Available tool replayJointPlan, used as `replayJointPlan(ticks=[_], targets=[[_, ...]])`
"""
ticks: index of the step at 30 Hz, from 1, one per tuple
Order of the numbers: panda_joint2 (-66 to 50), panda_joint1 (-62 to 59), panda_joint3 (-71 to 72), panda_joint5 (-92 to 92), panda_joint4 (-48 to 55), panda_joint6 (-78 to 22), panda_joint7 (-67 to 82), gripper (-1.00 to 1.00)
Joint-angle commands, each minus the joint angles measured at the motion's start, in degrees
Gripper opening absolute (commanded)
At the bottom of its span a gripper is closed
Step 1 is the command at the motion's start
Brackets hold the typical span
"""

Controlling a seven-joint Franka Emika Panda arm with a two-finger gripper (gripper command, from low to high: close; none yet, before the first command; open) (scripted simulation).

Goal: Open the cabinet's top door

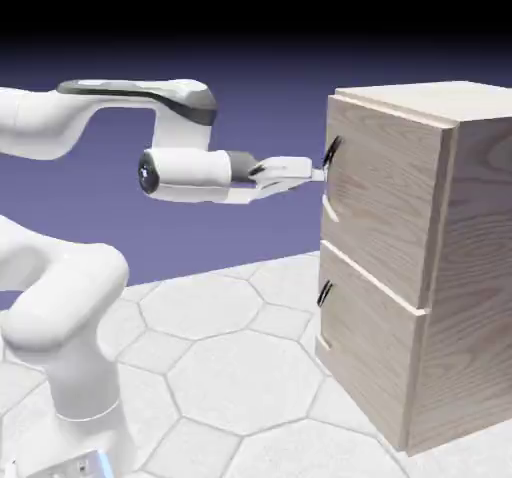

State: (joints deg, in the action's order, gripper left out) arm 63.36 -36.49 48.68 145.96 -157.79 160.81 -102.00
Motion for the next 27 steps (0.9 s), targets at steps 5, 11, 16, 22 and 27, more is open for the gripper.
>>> replayJointPlan(ticks=[5, 11, 16, 22, 27], targets=[[2.6, -3.2, 4.2, 12.4, 0.3, -1.1, -5.1, 0.00], [1.6, -8.6, 7.9, 18.7, 3.0, -3.2, -6.6, 0.00], [-1.6, -15.0, 10.9, 20.0, 7.1, -5.7, -5.5, -1.00], [-8.0, -5.0, 0.9, 20.2, 3.7, -7.2, 5.5, -1.00], [-11.2, 4.9, -9.5, 17.6, 0.6, -8.3, 12.1, -1.00]])
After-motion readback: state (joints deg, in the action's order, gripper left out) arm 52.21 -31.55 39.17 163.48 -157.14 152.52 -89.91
